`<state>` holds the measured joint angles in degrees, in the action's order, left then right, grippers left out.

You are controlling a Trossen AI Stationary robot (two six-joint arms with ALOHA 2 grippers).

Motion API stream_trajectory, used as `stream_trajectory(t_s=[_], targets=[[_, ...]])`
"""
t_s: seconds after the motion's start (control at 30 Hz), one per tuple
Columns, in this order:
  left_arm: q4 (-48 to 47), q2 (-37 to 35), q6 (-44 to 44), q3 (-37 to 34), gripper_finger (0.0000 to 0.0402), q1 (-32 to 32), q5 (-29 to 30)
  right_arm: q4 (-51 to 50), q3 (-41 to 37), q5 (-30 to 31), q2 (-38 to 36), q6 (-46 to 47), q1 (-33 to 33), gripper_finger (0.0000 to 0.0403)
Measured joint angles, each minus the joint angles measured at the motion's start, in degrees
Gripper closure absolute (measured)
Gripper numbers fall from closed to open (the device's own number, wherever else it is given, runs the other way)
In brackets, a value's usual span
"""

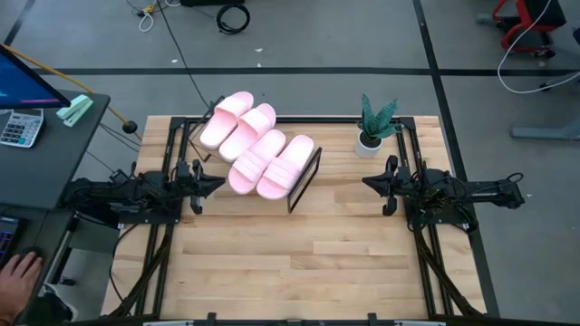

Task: Pick and place slides into the shelf
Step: Return to Home Position

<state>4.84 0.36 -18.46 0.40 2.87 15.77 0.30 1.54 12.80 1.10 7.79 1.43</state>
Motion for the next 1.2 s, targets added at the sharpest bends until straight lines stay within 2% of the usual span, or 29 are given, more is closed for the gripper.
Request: stream_trajectory(t_s=[0.3,0.73,1.2], targets=[[0.02,0.0,-0.02,0.0,0.0383,0.0,0.0,0.0,0.0,0.0,0.0,0.01,-0.01,0.0389],[0.01,0.0,-0.01,0.0,0.0365,0.0,0.0,0.0,0.0,0.0,0.0,0.01,-0.01,0.0389],[0.01,0.0,-0.01,0.0,0.0383,-0.01,0.0,0.02,0.0,0.0,0.0,0.0,0.0,0.0389]])
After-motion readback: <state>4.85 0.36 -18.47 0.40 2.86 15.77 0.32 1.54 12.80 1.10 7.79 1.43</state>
